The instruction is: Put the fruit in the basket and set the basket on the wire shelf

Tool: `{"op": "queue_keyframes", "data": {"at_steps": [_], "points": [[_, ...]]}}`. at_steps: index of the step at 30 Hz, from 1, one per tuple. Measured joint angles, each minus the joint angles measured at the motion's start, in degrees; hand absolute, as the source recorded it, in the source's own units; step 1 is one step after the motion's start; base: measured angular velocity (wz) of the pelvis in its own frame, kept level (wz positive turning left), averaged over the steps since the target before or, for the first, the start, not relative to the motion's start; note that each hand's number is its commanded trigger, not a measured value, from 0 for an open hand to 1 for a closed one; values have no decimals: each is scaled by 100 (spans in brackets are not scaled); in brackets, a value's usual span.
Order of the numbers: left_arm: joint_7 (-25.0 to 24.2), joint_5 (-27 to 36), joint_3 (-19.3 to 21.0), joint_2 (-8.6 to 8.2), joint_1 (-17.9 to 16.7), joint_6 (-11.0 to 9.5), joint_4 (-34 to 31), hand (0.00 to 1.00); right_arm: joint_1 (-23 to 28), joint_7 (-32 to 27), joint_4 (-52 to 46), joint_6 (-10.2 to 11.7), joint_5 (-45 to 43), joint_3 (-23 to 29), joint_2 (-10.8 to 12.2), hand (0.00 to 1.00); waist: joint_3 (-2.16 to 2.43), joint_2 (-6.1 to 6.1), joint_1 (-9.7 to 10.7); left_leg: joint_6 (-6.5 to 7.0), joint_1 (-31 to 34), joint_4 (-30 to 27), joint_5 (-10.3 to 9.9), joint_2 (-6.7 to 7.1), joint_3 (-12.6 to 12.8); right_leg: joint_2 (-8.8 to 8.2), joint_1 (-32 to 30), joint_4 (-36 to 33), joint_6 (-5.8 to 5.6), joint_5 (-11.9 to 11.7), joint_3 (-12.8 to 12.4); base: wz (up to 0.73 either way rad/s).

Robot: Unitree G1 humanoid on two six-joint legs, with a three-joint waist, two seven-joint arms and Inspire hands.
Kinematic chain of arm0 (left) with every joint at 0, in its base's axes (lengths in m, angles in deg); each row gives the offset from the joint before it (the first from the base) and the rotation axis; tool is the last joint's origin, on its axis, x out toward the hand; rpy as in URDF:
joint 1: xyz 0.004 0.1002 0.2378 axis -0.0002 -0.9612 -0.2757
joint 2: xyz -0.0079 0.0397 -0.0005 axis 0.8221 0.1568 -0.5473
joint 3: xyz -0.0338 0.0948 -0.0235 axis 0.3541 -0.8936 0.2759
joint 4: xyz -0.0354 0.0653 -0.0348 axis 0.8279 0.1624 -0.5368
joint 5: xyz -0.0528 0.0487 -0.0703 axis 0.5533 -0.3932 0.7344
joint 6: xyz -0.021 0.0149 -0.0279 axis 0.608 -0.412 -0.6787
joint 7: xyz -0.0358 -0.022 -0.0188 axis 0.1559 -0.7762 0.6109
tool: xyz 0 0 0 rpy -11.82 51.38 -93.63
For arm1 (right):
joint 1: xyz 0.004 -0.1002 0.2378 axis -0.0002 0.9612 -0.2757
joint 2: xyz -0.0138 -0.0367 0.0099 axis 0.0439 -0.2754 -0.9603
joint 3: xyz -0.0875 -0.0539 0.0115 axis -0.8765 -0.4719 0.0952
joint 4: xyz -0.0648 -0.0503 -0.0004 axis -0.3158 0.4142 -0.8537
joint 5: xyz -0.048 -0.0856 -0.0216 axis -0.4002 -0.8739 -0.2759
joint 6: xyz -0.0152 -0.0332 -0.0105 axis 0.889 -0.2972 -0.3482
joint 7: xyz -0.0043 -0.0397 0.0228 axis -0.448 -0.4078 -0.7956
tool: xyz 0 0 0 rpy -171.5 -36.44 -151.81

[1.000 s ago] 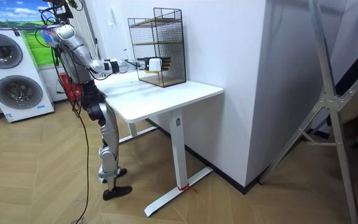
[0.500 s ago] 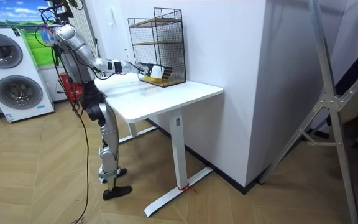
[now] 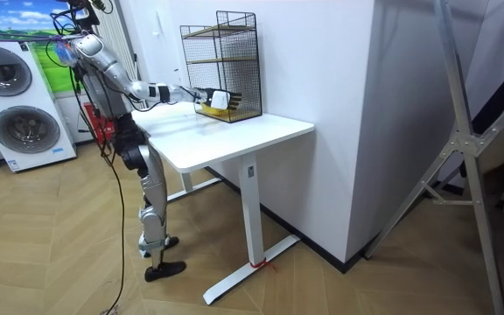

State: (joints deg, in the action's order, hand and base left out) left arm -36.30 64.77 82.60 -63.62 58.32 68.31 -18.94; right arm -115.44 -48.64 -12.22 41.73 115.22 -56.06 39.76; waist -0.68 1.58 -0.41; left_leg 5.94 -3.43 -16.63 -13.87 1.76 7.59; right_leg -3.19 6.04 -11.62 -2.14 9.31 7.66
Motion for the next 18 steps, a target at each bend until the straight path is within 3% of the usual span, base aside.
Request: {"op": "queue_keyframes", "data": {"at_steps": [3, 10, 18], "points": [[13, 6, 0, 44, 0, 10, 0, 0, 1, 76, 0, 0, -7, -7, -30, 0, 26, 28, 11, -3, -4, 4, 7, -3, -11, 27, 10, 3, 12, -10, 26, 1], [10, 6, -6, 341, 0, 10, -35, 0, 1, 193, -3, 1, -16, -19, -229, 0, 49, 46, 6, -29, -32, 45, 50, -13, -46, 26, 32, 4, 38, -27, 49, 1], [62, -5, -3, 373, 0, 10, -49, 0, 1, 184, -50, 5, -29, -21, -242, 0, 71, 58, 4, -56, -72, 131, 106, -15, -56, 25, 37, 4, 56, -38, 68, 0]]}}
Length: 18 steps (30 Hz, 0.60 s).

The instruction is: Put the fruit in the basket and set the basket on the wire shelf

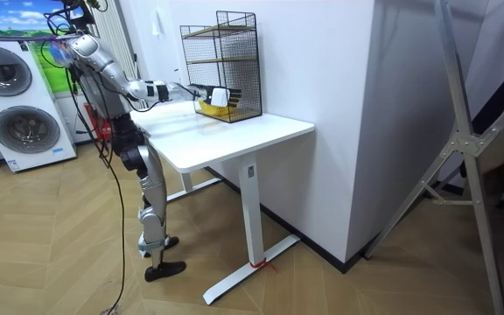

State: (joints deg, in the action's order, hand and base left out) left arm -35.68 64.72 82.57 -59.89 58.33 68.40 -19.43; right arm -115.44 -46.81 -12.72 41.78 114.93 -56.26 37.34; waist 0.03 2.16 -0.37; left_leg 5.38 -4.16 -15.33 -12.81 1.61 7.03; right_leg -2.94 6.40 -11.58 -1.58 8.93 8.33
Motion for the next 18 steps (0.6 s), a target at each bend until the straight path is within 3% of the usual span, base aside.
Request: {"op": "queue_keyframes", "data": {"at_steps": [18], "points": [[-105, -123, 47, 12, 0, 0, -5, 0, 0, -10, 2, 0, -60, 17, -23, 0, -4, -7, -5, -2, -66, 87, 1, 2, 0, 45, 47, 7, 5, -3, -32, 0]]}}
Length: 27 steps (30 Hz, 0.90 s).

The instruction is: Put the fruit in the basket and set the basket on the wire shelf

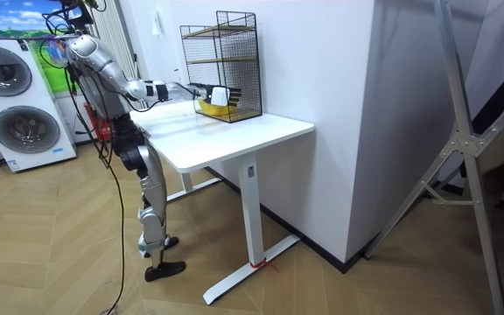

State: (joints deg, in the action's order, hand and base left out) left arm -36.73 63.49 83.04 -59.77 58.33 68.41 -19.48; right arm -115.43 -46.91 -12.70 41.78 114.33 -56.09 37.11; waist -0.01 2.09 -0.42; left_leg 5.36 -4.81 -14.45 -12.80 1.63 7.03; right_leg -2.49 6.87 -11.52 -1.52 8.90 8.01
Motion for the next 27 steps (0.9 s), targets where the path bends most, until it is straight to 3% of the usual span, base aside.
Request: {"op": "queue_keyframes", "data": {"at_steps": [3, 10, 12, 14, 18, 27], "points": [[0, -23, 13, 4, -18, 0, -88, 0, 4, 6, -16, 0, -62, 0, -4, 0, -1, -2, -2, 0, 8, 7, 0, 0, -2, 5, -8, 14, 0, 0, -7, 0], [1, -756, 94, -3, -535, -7, -1344, 0, 662, 92, -1135, 12, -703, 14, -124, 0, 7, -21, -1, -7, -14, 44, 4, 3, -2, -27, 13, 102, 1, -2, -6, 0], [1, -889, 94, -1, -589, -8, -1508, 0, 812, 98, -1276, 12, -730, 13, -123, 0, 4, -49, -6, -18, -81, 107, 20, 7, -2, -29, 52, 107, 1, -2, -11, 0], [-1, -896, 96, 11, -747, -21, -1810, 0, 1021, 134, -1487, 12, -748, 14, -140, 0, 34, -133, -12, -32, -104, 130, 29, 5, -2, -28, 70, 115, 0, 0, -3, 0], [-93, -1141, 109, 13, -983, -32, -2061, 0, 1210, 218, -1679, 12, -988, 92, -198, 0, 28, -235, -19, -35, -178, 165, 32, 5, 14, -20, 153, 174, 2, -1, 3, 0], [-250, -1891, 124, -5, -1265, -54, -2514, 0, 1576, 399, -2346, 42, -1238, 274, -296, 0, 21, -215, -53, -38, -172, 234, 33, 2, 15, 28, 138, 186, 22, -16, 10, 0]]}}
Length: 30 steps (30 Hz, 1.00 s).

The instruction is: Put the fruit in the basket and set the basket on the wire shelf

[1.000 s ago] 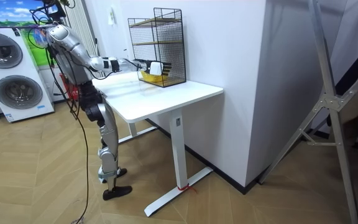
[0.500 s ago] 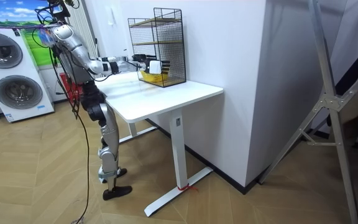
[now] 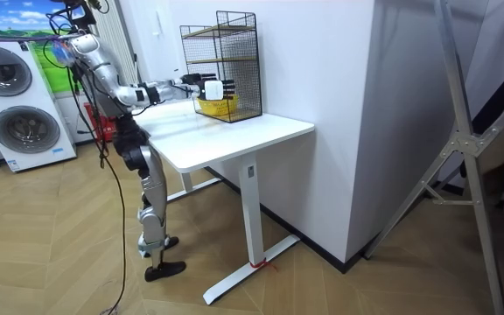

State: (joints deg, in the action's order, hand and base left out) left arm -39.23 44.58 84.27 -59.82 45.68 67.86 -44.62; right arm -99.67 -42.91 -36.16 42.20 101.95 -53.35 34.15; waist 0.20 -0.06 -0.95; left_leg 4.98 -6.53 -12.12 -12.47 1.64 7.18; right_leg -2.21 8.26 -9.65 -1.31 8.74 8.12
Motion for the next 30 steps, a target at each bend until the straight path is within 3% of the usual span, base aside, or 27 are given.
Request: {"op": "queue_keyframes", "data": {"at_steps": [3, 11, 14, 20, 24, 27, 30], "points": [[9, -120, 37, 5, -181, -178, -226, 0, 213, 91, -190, 1, -62, 55, -42, 0, 3, 27, 10, -5, -12, 6, 4, 0, 6, 4, -5, 11, 0, 0, -15, 0], [-55, -108, 42, -10, -725, -269, -535, 0, 695, 32, -819, 6, -141, 266, -37, 0, 11, 75, 51, -6, -11, 42, 5, -4, 7, 12, -13, 17, 0, 1, -14, 0], [-149, -27, 31, -9, -948, -380, -626, 0, 907, 41, -1137, 209, -131, 287, -34, 0, 8, 86, 53, -8, -13, 40, 6, -6, 7, 12, -13, 16, 0, 1, -17, 0], [-359, 880, 14, -17, -1344, -567, -1003, 0, 977, 97, -1392, 241, -282, 282, -29, 0, 6, 88, 68, -9, -13, 63, 4, -7, 8, 10, -11, 2, 0, 1, 0, 0], [-601, 1169, -44, -16, -1618, -719, -1011, 0, 1205, 327, -1585, 337, -267, 270, -11, 0, 2, 79, 46, -11, -85, 63, 7, -7, 25, 10, 27, 5, -1, 1, -17, -2], [-853, 1299, -213, -42, -2108, -958, -994, 0, 1571, 435, -1632, 425, -270, 221, 10, 0, -25, 26, 44, -11, -88, 120, 4, -8, 28, 13, 9, 2, -2, 1, -11, 0], [-890, 1393, -263, -44, -2422, -1091, -995, 0, 1774, 486, -1664, 432, -259, 221, 89, 0, -6, -50, 43, -21, 17, 89, 12, -9, 30, 17, -102, -16, 2, -1, -13, -2]]}}
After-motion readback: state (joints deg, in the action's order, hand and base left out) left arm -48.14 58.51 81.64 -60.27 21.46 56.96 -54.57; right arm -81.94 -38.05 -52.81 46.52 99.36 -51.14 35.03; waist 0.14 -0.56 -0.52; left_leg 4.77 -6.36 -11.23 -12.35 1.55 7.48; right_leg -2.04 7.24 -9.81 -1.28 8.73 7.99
